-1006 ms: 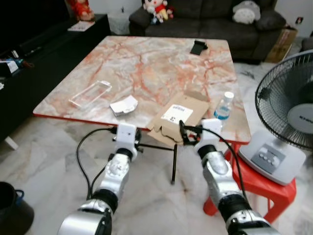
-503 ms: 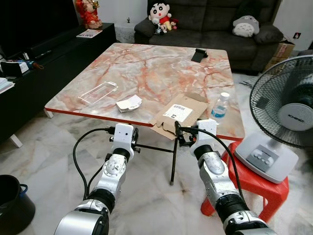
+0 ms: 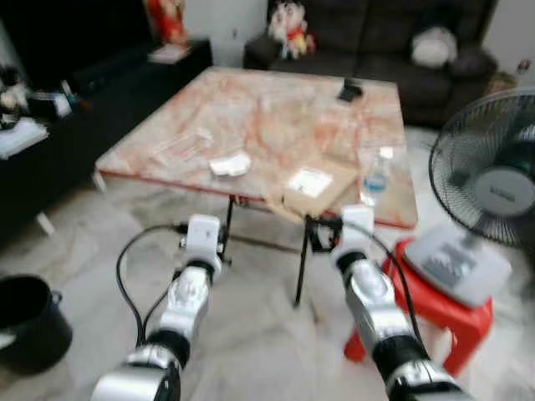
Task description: Picking trash to rubbish bin
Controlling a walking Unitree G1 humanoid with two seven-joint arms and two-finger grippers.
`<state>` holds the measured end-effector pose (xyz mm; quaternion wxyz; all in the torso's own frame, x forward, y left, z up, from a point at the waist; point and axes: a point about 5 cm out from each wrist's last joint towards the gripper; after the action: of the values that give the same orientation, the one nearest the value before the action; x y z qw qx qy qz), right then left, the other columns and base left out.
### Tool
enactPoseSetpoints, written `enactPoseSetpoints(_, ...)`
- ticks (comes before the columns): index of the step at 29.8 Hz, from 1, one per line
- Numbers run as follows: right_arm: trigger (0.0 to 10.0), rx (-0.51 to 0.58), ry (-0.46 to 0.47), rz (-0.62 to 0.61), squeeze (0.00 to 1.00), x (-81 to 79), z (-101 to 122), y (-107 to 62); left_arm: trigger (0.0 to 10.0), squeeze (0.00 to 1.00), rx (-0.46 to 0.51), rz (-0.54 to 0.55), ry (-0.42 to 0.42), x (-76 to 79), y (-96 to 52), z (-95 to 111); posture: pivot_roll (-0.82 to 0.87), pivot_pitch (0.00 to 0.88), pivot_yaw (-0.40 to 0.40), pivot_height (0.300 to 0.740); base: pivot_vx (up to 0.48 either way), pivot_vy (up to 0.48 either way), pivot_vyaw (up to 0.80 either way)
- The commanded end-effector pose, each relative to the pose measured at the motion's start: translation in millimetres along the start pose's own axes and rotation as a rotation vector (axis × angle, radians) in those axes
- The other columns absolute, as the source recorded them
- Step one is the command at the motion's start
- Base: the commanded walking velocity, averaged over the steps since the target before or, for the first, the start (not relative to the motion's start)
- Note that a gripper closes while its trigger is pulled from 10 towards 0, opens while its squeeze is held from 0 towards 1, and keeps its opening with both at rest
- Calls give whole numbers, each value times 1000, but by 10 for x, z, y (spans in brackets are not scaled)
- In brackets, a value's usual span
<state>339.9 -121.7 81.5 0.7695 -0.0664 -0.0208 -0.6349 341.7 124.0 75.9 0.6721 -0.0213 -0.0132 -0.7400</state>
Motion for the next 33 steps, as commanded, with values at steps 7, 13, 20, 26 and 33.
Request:
enactPoseSetpoints(7, 10000, 63, 17, 6, 0, -8, 128, 21, 10000, 0, 29, 6, 0, 13, 41, 76, -171, 10, -27, 740, 216, 0, 0)
enactPoseSetpoints(13, 10000, 67, 30, 9, 0, -3, 140, 28, 10000, 0, 37, 8, 0, 17, 50, 94, -170, 0, -31, 740, 256, 0, 0)
enactPoseSetpoints(20, 10000, 76, 34, 7, 0, 9, 153, 26, 10000, 0, 46, 12, -3, 21, 61, 115, -170, 0, -31, 740, 277, 0, 0)
enactPoseSetpoints(26, 10000, 79, 36, 11, 0, 6, 157, 27, 10000, 0, 50, 14, -4, 20, 67, 127, -168, 0, -32, 740, 328, 0, 0)
enactPoseSetpoints(33, 10000, 79, 39, 14, 0, -3, 155, 26, 10000, 0, 50, 14, -5, 20, 68, 128, -168, 0, -32, 740, 332, 0, 0)
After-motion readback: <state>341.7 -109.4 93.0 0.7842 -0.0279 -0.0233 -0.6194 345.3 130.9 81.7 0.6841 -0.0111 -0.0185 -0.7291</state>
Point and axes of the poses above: a point about 5 cm out from each wrist's last joint towards the gripper, its own y axis pointing out of the wrist towards the gripper, its own z axis along the axis of the wrist's last joint, x = y × z, and after that the axes turned 8 degrees about -y, right-handed
